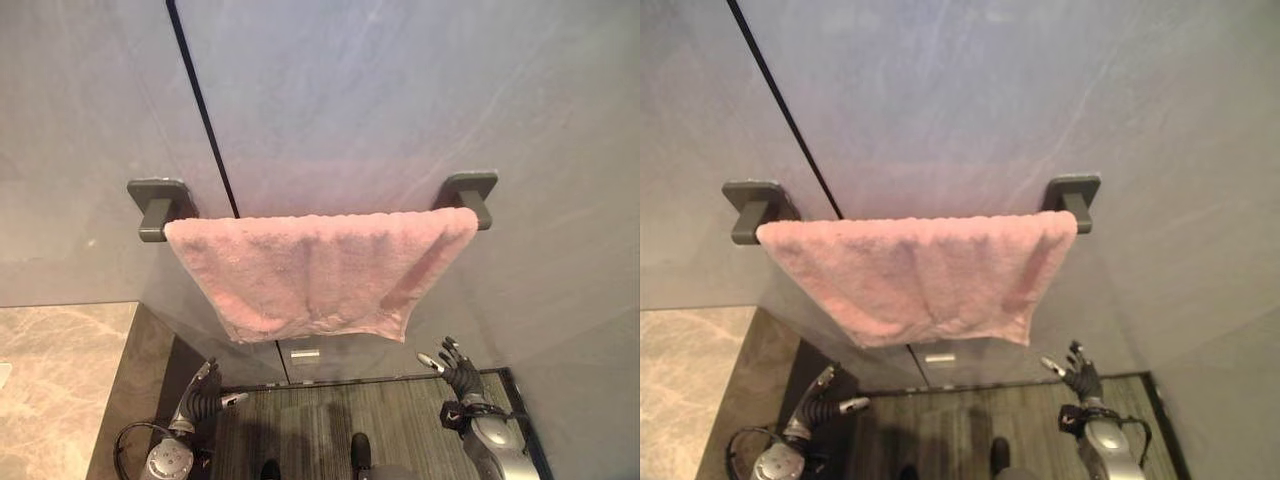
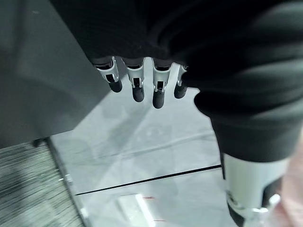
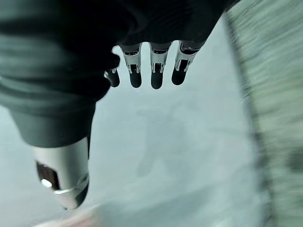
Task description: Put brush and paste in cup on sink, flatten towel.
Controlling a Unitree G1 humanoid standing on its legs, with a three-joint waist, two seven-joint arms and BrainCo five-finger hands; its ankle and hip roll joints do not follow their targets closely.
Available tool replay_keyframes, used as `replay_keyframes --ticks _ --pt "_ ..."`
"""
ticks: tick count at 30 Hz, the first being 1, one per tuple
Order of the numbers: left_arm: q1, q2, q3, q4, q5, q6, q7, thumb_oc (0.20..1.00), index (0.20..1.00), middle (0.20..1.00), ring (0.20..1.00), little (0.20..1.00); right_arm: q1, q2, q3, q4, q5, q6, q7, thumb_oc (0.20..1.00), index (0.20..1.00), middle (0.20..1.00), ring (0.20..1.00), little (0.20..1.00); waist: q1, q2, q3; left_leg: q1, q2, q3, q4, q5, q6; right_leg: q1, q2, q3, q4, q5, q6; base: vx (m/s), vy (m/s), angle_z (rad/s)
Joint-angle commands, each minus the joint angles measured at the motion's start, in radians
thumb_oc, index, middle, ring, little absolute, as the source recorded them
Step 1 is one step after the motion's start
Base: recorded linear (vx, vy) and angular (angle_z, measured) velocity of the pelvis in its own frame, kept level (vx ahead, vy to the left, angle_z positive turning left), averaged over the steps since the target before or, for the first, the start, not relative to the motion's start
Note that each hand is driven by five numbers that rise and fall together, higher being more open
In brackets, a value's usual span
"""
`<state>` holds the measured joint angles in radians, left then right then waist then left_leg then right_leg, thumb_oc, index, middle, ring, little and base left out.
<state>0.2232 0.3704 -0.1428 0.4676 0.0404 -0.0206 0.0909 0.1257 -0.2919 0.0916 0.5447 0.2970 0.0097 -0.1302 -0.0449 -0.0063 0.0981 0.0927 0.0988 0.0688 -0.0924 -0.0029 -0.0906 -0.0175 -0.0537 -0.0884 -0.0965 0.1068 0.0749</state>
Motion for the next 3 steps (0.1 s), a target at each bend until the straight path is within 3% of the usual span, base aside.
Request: replay_keyframes --ticks 1,3 --pt "-0.048 0.016 -0.006 0.031 0.02 0.001 -0.005 1.0 1.0 1.0 1.0 1.0 -0.043 -0.028 0.02 0.0 -0.109 0.015 -0.002 1.0 1.0 1.0 1.0 1.0 -0.019 -0.02 0.014 -0.034 -0.019 -0.001 0.005 0.008 0.002 0.087 -0.056 -0.012 0.009 -0.111 0.075 0.0 0.0 0.0" --pt "-0.084 -0.021 -0.007 0.157 -0.005 0.001 0.03 1.0 1.0 1.0 1.0 1.0 -0.064 -0.014 0.029 0.063 -0.082 0.015 -0.008 1.0 1.0 1.0 1.0 1.0 -0.019 -0.018 0.007 -0.031 -0.018 0.0 0.005 0.008 0.002 0.09 -0.057 -0.012 0.009 -0.112 0.073 0.0 0.0 0.0"
